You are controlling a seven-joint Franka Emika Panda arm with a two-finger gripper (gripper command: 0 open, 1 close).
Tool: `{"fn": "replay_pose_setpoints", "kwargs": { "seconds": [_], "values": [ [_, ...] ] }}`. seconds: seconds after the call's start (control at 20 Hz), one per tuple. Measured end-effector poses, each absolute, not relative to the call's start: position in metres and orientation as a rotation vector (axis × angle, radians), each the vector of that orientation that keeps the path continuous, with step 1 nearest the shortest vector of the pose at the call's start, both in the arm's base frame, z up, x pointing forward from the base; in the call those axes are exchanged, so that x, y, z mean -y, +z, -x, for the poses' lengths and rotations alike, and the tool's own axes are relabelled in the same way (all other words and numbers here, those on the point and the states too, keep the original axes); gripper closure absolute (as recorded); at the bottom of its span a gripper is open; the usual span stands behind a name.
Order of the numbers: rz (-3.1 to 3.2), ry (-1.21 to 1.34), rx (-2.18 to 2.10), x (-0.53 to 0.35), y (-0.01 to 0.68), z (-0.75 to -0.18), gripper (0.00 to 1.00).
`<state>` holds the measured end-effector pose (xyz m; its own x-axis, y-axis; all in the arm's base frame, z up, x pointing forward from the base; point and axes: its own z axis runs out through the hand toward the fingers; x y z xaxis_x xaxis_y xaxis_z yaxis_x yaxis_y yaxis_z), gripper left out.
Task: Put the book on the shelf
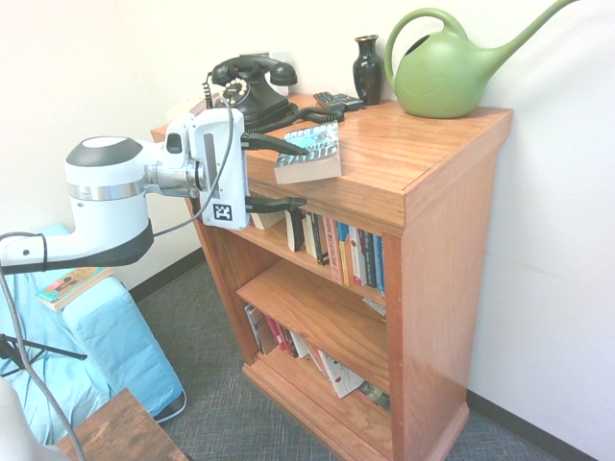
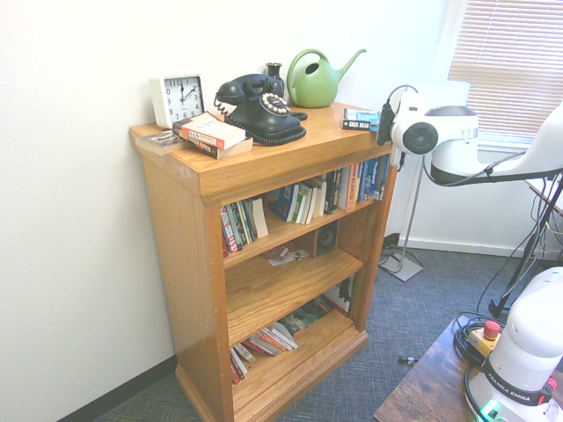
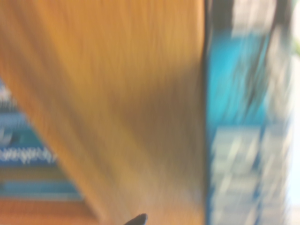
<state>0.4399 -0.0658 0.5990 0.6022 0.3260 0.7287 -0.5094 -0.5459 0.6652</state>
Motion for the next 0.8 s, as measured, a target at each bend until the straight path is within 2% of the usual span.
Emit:
{"fn": "replay_pose_setpoints", "kwargs": {
  "seconds": [0.2,0.5,0.55,0.8],
  "values": [
    [-1.839,1.068,0.153,0.074,0.609,-0.464,0.00],
    [-1.839,1.046,0.161,0.084,0.609,-0.467,0.00],
    [-1.838,1.042,0.164,0.087,0.610,-0.467,1.00],
    [-1.830,1.023,0.190,0.104,0.614,-0.469,1.00]
  ]
}}
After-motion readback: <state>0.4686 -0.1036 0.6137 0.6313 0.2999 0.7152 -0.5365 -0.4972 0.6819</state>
